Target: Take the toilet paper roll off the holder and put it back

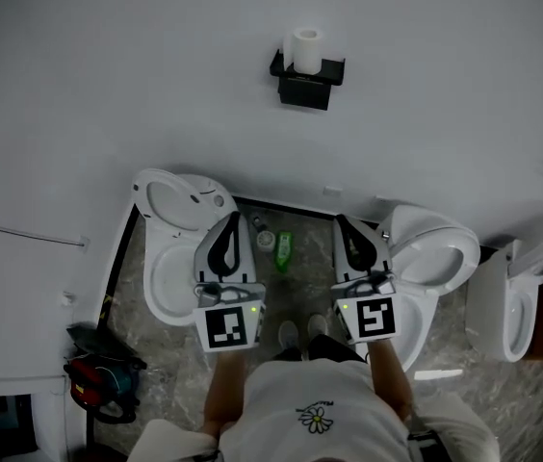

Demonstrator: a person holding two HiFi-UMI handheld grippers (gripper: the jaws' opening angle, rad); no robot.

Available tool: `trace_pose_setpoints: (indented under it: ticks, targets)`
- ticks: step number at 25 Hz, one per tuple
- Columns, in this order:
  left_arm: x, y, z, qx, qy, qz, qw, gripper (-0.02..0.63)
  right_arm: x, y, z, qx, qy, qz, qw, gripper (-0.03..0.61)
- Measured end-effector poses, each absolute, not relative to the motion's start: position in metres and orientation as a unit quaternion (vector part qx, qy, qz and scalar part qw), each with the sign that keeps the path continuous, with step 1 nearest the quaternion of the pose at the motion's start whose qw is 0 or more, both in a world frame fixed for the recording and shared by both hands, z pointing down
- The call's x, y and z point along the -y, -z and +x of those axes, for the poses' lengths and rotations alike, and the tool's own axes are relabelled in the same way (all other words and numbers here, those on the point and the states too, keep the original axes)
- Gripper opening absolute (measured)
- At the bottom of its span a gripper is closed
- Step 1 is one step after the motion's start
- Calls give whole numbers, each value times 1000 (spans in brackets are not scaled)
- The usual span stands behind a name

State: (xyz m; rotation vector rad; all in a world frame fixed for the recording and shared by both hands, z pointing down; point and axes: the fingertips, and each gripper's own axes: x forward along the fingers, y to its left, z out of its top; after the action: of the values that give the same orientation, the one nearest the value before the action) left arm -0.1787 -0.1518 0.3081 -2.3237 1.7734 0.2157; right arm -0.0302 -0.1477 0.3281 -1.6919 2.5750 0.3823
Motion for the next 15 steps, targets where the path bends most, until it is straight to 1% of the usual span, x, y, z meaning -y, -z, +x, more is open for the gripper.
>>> trace_pose_setpoints:
  ticks: [3,7,15]
  targets:
    - [165,-320,-176,-603,-63,-790,93,17,164,-336,-26,-830,-122,-544,11,8]
    - [184,-332,-175,-607,-50,-787,93,17,181,-340,-21,-831,-121,-543,15,9]
    - [208,-334,-169,-621,-51,-778,82,17,200,-346,0,-827,-101,-552,14,9]
